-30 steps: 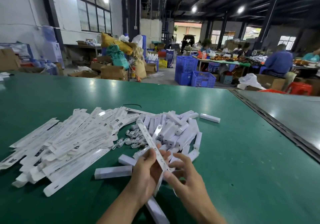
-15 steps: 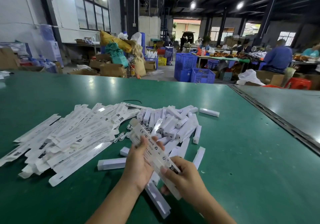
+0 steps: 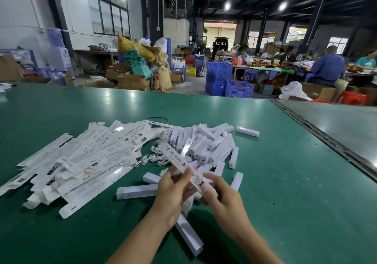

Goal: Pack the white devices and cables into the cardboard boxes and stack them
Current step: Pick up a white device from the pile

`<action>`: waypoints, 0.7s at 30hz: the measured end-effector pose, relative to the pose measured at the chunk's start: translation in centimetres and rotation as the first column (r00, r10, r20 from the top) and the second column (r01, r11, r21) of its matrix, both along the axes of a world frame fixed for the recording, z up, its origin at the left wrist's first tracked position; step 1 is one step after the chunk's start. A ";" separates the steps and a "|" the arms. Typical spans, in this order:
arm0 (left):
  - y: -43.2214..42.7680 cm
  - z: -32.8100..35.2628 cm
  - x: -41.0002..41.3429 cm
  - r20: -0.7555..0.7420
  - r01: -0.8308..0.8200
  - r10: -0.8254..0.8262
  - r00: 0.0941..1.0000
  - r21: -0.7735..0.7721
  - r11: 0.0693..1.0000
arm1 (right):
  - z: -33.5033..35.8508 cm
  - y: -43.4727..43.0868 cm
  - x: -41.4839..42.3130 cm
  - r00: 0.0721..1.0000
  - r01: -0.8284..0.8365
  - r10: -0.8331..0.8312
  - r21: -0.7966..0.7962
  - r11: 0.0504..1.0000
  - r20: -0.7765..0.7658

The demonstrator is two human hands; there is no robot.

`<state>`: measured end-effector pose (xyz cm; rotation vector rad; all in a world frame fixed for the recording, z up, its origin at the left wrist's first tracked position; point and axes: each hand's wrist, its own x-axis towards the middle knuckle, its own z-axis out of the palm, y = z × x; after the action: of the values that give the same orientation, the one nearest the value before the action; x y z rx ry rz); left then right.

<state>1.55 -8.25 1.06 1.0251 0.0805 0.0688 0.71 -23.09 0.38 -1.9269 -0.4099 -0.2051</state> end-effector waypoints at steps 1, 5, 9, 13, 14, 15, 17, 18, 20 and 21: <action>0.3 0.1 0.1 -0.010 -0.013 0.012 1.000 -0.039 0.999 | 0.0 -0.2 0.1 0.999 0.041 -0.041 0.010 0.999 0.007; 1.4 0.3 0.3 -0.060 -0.098 0.090 0.994 -0.145 0.985 | 0.1 -2.2 1.1 0.952 0.280 -0.248 -0.187 0.942 0.179; 1.8 0.0 0.6 -0.043 -0.156 0.151 0.988 -0.131 0.979 | 0.3 -3.2 1.2 0.971 0.229 -0.219 -0.123 0.966 0.092; 1.1 -0.2 0.5 -0.005 -0.056 0.055 0.998 -0.147 0.988 | 0.4 -1.1 -0.1 0.962 -0.082 0.153 0.294 0.952 -0.226; 1.0 -0.2 0.6 0.002 -0.052 0.053 0.999 -0.136 0.989 | 0.3 -0.6 -0.3 0.947 -0.095 0.200 0.375 0.922 -0.253; 0.9 -0.3 0.6 0.007 -0.068 0.069 0.998 -0.114 0.991 | 0.2 -0.2 -0.4 0.943 -0.088 0.214 0.427 0.900 -0.256; 0.8 -0.4 0.4 0.044 -0.119 0.119 0.992 -0.009 0.993 | 0.1 0.3 -0.6 0.961 -0.054 0.165 0.439 0.897 -0.220; 0.7 -0.4 0.2 0.090 -0.135 0.127 0.988 0.088 0.987 | 0.0 0.4 -0.6 0.977 -0.033 0.117 0.407 0.913 -0.181; 0.4 -0.5 -0.1 0.198 -0.125 0.069 0.978 0.288 0.949 | -0.2 0.3 -0.6 0.995 0.001 0.034 0.338 0.941 -0.096; 0.2 -0.6 -0.2 0.231 -0.104 0.017 0.973 0.374 0.922 | -0.4 0.1 -0.5 0.998 0.018 0.000 0.309 0.951 -0.057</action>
<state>1.30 -8.03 0.46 1.4016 -0.1119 0.2652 0.17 -23.00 0.02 -1.6217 -0.3107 -0.2074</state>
